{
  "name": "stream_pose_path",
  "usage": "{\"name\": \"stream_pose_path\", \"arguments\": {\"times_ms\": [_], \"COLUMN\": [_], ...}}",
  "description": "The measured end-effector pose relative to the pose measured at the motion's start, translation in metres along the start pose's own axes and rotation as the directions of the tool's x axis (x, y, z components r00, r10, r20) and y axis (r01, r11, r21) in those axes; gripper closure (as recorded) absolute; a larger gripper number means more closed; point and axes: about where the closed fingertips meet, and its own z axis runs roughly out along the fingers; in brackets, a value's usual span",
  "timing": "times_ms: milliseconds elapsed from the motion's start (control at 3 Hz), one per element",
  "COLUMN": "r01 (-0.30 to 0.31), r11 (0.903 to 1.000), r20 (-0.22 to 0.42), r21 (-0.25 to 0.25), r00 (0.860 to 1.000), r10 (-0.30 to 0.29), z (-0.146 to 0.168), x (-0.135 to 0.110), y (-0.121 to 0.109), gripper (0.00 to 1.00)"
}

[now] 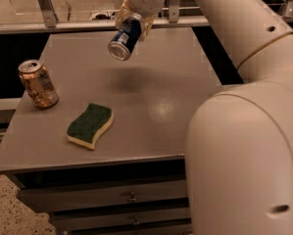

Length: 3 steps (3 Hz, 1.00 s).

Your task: Place pepsi can upright

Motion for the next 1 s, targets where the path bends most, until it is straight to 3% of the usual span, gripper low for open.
{"name": "stream_pose_path", "arguments": {"times_ms": [333, 667, 1000], "r01": [0.169, 0.318, 0.389], "r11": [0.9803, 0.9275, 0.8962], "r20": [-0.082, -0.189, -0.275], "r21": [0.103, 0.197, 0.213], "r00": [0.984, 0.941, 0.904], "r10": [-0.161, -0.282, -0.327], "z": [-0.022, -0.038, -0.048], "x": [-0.01, -0.022, -0.01], "y": [0.011, 0.015, 0.012], "gripper": [1.0, 1.0, 1.0]}}
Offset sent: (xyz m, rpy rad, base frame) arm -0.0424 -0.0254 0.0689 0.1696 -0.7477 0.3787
